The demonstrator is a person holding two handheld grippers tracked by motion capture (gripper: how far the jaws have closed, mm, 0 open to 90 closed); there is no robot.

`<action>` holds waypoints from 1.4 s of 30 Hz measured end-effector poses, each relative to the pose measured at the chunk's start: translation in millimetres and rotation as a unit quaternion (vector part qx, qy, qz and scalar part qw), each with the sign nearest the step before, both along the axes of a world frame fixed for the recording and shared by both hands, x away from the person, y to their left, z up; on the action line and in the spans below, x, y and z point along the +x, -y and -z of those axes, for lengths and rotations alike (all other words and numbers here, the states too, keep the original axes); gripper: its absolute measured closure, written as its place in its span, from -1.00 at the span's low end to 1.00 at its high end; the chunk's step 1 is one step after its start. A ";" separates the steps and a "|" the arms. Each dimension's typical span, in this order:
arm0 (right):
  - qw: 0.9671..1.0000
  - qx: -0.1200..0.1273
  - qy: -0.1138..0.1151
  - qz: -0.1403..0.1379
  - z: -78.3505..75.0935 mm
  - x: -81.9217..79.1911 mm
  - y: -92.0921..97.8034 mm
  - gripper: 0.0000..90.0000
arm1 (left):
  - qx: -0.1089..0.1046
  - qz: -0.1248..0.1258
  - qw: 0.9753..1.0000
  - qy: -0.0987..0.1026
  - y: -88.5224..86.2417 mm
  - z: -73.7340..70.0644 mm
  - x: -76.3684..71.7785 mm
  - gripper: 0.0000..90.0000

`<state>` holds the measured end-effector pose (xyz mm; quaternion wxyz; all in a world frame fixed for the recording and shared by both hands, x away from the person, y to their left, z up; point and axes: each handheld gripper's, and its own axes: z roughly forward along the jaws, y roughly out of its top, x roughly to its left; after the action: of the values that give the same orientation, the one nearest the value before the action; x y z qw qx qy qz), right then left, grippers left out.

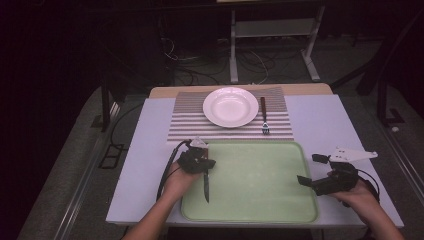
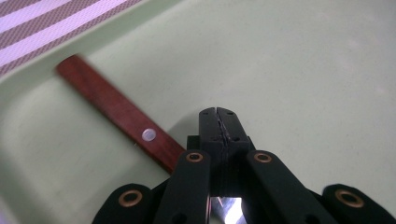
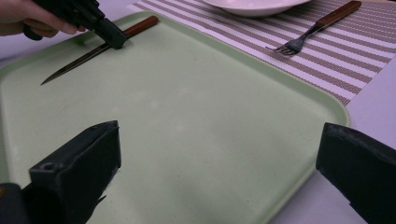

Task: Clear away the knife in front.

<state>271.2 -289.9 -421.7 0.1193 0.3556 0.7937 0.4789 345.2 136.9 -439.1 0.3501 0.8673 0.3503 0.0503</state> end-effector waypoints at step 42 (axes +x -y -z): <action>1.000 -0.003 0.001 0.000 -0.9 -2.2 -1.0 -1.00 | 0.006 -0.025 1.000 -0.008 -40.7 -2.5 -0.4 0.98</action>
<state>269.1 -288.8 -420.7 0.1218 0.3549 0.7950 0.4766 344.8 177.5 -436.6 0.3411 0.8604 0.3747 0.0543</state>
